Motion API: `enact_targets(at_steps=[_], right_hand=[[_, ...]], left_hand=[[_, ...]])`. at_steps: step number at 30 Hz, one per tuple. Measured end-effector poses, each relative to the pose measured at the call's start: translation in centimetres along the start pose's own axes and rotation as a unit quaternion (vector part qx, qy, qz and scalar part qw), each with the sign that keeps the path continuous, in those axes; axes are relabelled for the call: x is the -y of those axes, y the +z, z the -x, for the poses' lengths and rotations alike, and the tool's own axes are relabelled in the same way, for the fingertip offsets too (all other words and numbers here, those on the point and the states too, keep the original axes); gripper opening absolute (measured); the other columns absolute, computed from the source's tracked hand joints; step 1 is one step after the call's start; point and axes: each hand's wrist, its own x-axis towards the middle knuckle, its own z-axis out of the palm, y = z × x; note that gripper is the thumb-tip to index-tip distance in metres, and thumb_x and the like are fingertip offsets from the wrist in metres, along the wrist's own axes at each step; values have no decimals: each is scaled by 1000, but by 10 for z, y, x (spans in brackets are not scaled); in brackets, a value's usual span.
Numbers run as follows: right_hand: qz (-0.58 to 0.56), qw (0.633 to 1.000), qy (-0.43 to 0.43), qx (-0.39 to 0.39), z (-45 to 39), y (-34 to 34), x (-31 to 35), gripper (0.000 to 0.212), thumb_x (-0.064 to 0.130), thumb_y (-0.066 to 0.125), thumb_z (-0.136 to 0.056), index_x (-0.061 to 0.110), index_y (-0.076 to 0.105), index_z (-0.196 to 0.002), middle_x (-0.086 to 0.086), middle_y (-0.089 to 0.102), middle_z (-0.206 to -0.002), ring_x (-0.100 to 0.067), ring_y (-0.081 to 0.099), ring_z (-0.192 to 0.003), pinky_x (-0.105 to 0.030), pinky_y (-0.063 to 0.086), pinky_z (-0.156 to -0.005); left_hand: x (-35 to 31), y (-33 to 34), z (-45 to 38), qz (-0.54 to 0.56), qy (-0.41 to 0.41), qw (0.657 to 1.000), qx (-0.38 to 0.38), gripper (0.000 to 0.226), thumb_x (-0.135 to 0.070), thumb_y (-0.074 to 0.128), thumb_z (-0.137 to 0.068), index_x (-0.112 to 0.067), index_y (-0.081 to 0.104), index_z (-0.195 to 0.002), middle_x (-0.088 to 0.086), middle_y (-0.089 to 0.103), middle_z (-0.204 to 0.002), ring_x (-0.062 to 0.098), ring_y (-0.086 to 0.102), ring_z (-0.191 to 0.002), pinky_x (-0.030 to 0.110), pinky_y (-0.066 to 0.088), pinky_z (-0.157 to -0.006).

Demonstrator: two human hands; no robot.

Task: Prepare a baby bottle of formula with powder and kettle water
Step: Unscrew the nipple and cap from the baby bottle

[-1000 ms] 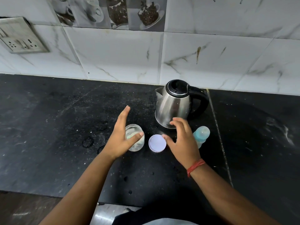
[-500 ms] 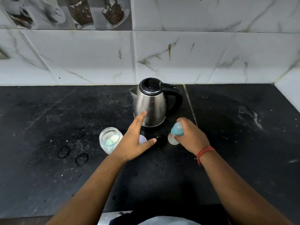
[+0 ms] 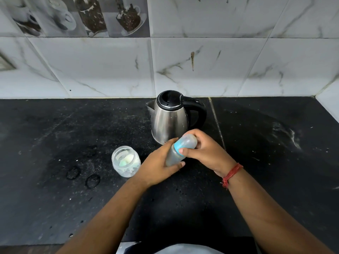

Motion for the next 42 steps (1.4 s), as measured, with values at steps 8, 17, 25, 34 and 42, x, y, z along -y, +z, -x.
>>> enact_targets(at_steps=[8, 17, 25, 34, 42], right_hand=[[92, 995, 32, -18, -8, 10, 8, 30, 49, 70, -90, 22, 63, -101, 1, 72, -83, -13, 71, -64, -31, 61, -65], [-59, 998, -6, -17, -2, 5, 7, 10, 26, 67, -95, 18, 65, -102, 5, 65, -89, 0, 56, -65, -22, 48, -59], [136, 978, 41, -153, -8, -42, -27, 36, 35, 76, -87, 30, 54, -116, 5, 59, -110, -12, 61, -92, -28, 52, -76], [418, 894, 139, -86, 2, -55, -116, 42, 25, 70, -89, 23, 53, -127, -6, 51, -131, -27, 59, -110, -38, 53, -85], [387, 900, 26, -200, 5, -46, -90, 48, 36, 71, -92, 19, 55, -134, -1, 55, -132, -20, 55, -116, -35, 51, -96]], left_hand=[[0, -9, 2, -135, 25, 990, -42, 65, -58, 69, -83, -33, 46, -138, -13, 67, -113, 11, 65, -98, 37, 54, -83], [-5, -15, 1, 100, -28, 994, 30, 54, -36, 82, -85, -29, 57, -131, -5, 70, -108, 13, 69, -96, 42, 58, -88], [1, -9, 6, 145, -59, 988, -6, 55, -34, 80, -88, -40, 51, -133, -20, 66, -116, 6, 65, -111, 27, 55, -95], [-2, -6, 9, 154, -76, 985, -18, 57, -37, 76, -84, -49, 44, -130, -37, 61, -116, -8, 60, -114, 7, 47, -89], [-6, -4, 8, 146, -76, 986, -26, 59, -42, 77, -81, -46, 47, -131, -29, 64, -117, -2, 63, -114, 12, 50, -92]])
